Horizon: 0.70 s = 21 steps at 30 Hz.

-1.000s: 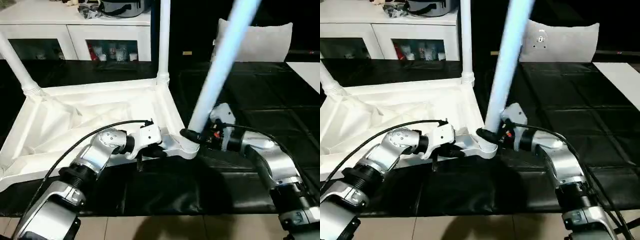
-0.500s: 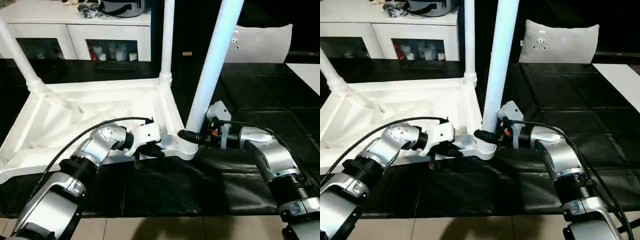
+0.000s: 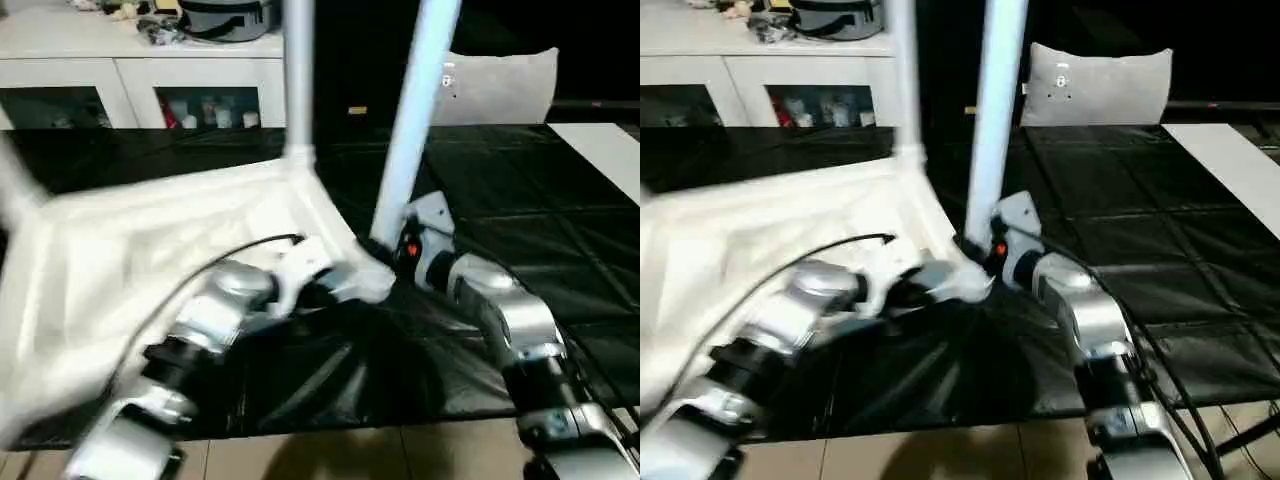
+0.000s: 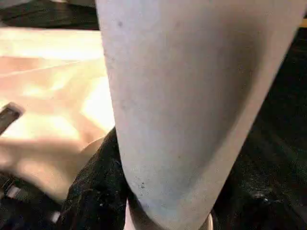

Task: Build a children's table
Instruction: Rotate leg to tighten

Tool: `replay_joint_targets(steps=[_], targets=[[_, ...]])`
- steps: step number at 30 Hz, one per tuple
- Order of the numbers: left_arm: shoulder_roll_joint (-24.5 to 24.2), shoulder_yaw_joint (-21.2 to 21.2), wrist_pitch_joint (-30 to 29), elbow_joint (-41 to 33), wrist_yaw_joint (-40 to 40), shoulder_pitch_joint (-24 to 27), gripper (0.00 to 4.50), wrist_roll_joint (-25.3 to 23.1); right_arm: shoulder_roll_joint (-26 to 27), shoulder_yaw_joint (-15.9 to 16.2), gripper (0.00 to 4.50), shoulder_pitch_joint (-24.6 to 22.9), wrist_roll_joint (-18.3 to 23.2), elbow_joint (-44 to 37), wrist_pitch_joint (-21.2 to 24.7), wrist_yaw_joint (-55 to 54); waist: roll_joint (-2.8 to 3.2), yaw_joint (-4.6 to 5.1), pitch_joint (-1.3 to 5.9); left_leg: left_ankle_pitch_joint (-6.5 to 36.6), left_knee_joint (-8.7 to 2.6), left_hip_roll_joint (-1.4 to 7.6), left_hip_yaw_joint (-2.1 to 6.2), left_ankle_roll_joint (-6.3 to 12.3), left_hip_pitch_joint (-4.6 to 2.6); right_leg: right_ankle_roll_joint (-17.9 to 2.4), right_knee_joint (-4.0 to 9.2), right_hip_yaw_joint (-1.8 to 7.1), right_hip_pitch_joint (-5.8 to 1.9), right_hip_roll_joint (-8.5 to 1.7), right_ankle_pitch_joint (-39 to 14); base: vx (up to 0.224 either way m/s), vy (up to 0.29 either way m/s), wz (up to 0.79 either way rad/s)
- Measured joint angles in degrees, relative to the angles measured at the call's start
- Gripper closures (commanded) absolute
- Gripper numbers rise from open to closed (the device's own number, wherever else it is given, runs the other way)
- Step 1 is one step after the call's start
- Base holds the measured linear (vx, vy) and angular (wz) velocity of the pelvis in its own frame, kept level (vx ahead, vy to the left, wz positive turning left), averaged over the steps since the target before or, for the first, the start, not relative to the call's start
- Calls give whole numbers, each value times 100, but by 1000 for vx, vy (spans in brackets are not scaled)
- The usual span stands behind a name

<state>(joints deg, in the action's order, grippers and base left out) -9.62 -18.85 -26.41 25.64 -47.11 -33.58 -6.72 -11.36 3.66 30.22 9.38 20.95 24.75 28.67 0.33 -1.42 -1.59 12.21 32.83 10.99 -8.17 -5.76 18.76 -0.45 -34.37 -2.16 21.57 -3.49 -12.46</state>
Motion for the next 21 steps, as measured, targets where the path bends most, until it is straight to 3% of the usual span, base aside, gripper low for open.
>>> replay_joint_targets(steps=[2, 16, 18, 21], targets=[[77, -22, -161, -141, 160, 1, 450, -88, 72, -27, 264, 76, -31, 10, 53, -222, -4, -15, 2, 0, 0, 1, -2, 0, 29, 0, 2, 0, 25, 1, 43, 0, 0, 0], [-46, -190, -213, -375, 362, 43, 450, -299, 181, -55, 264, 170, -110, 18, 199, -494, -8, -26, 1, -2, -38, 21, -16, -3, 25, -19, 25, -14, 32, 19, 64, 0, 0, 0], [-45, -193, -213, -401, 367, 61, 450, -301, 201, -86, 208, 165, -105, 17, 200, -494, -8, -22, 1, -2, -38, 21, -16, -3, 25, -18, 25, -15, 32, 19, 65, 0, 0, 0], [-42, -235, -206, -462, 363, 77, 450, -292, 236, -108, 184, 98, -106, 239, 337, -566, -5, -42, -4, -2, -44, 21, -17, -3, 30, -19, 31, -17, 34, 19, 66, 0, 0, 0]])
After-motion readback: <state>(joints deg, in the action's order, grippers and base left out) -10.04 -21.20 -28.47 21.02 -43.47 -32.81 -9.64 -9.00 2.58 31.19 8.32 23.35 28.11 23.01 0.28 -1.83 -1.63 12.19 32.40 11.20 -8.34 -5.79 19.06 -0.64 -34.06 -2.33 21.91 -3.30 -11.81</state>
